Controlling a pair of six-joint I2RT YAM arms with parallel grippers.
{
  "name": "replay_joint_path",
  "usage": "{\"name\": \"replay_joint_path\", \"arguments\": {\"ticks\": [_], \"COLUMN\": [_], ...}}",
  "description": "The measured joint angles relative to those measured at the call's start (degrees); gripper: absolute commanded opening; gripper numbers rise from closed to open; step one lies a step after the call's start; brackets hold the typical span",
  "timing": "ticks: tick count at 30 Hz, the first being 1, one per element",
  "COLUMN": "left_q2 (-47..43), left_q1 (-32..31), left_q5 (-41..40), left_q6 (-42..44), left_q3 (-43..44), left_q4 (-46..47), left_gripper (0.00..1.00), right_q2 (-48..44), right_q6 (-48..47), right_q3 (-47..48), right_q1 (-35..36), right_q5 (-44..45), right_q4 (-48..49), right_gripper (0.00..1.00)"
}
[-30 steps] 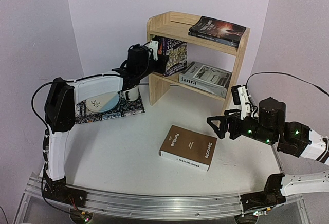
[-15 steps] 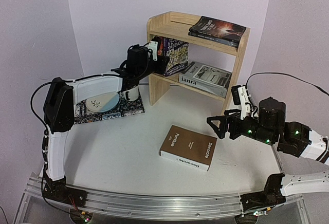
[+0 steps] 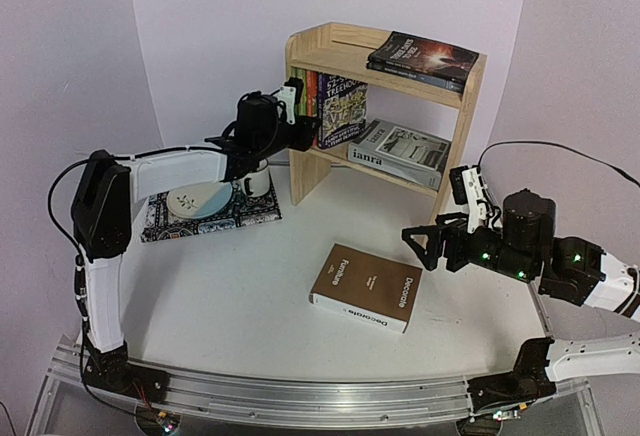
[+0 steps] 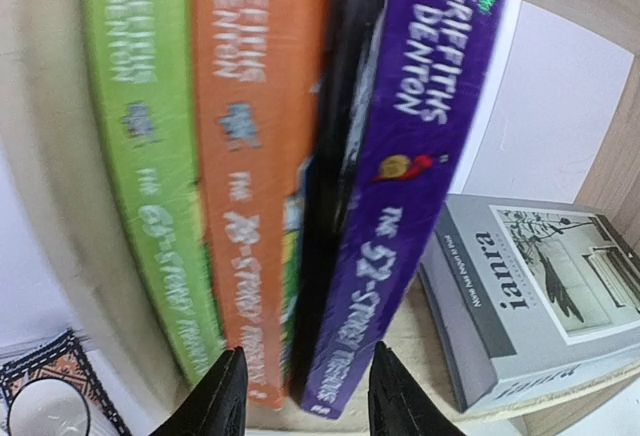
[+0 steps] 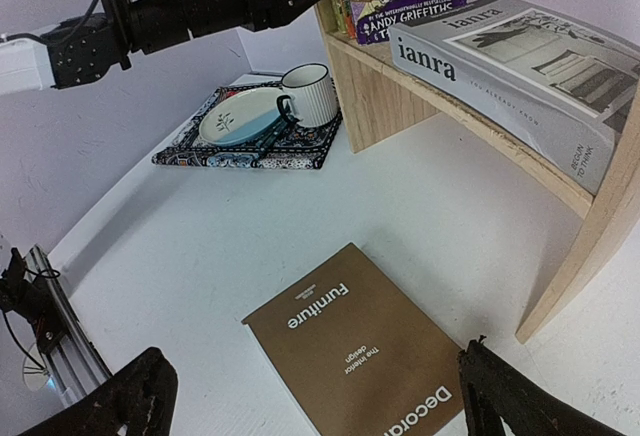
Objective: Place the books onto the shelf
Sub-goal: Adjust the book on the shelf, then adjust the book at the center of the board.
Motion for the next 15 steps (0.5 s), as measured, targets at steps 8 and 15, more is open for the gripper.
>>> {"name": "replay_joint_path", "arguments": {"ticks": [8,15], "left_q2": [-9.53,-20.06], "left_q1": [0.79,0.79], "left_q5": [0.19,3.99], "left_q6": [-2.03,-6.49], "left_q3": [-10.78,-20.61], "left_q4": [-0.33,-3.11], "left_gripper": [0.45,0.48], "right_q2": [1.71,4.93], "right_q6": [-0.02,1.14], "right_q3": [0.13,0.18], "right_q1": [0.0,0.0], "right_q5": [-0.08,-0.66], "right_q4": [-0.02,-0.1], "right_gripper": [0.98,0.98]}}
